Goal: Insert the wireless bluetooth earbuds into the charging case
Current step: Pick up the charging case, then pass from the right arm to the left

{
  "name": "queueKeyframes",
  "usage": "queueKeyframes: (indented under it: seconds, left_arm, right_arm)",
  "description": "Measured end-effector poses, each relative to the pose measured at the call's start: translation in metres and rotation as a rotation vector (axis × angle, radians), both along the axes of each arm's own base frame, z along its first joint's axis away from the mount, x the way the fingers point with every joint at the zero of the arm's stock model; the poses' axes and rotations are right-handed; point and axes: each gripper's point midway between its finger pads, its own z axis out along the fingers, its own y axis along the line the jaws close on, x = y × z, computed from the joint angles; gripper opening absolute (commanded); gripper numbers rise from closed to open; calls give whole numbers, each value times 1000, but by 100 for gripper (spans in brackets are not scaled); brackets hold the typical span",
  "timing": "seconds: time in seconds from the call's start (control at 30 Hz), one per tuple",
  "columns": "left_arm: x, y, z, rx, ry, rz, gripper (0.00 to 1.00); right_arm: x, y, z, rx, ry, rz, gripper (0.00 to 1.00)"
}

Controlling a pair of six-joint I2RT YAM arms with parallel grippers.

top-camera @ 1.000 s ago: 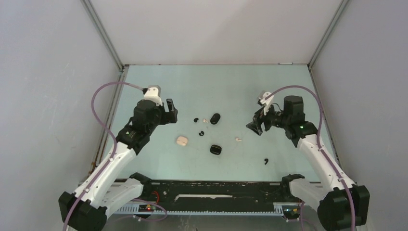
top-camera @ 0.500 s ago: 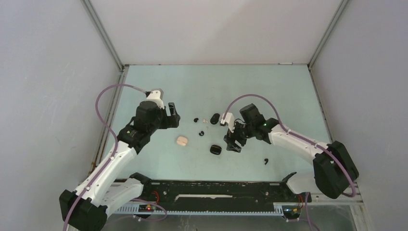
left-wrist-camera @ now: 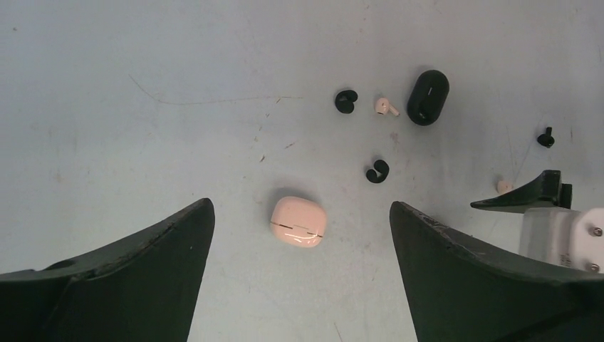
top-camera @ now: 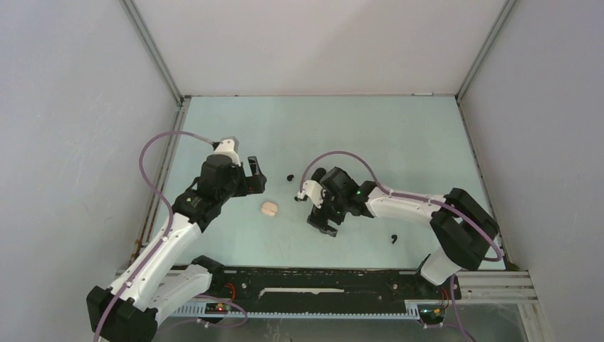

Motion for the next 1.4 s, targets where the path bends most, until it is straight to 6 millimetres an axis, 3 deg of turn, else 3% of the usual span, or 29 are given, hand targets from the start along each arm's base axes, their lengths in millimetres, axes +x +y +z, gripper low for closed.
queueKeyframes:
  seconds: [0.2,0.37,0.5,0.67,0.8,0.9,1.13,1.2,1.4]
  left_arm:
    - [-2,5,-5,14,9,17,99]
    - [-2,4,-8,17,21,15,99]
    - [-2,2,-10,16,30,8,97]
    - [-2,-9,-12,-26,46,-27,94]
    - [-5,-28,-17,-116,71,-84,89]
    - [-11,-48,-23,-226,106,-135,88]
    - [-32,-94,-29,-519,197,-258,76]
    - [-38,-108,-27,-589,228,-301,74]
    - [-49,-139,-11,-722,272,-413,65]
  right_arm:
    - [7,15,-10,-61,-30,-29,84]
    - [7,14,-24,-115,-36,-41,78]
    - [6,15,-24,-121,-42,-34,58]
    - [4,15,-25,-127,-50,1,44]
    - [0,15,-21,-115,-35,43,40]
    - [-3,15,-5,-67,-18,58,39]
    - [16,10,68,130,-109,26,39]
    - [13,13,76,159,-110,47,39]
    - [2,15,73,175,-68,85,39]
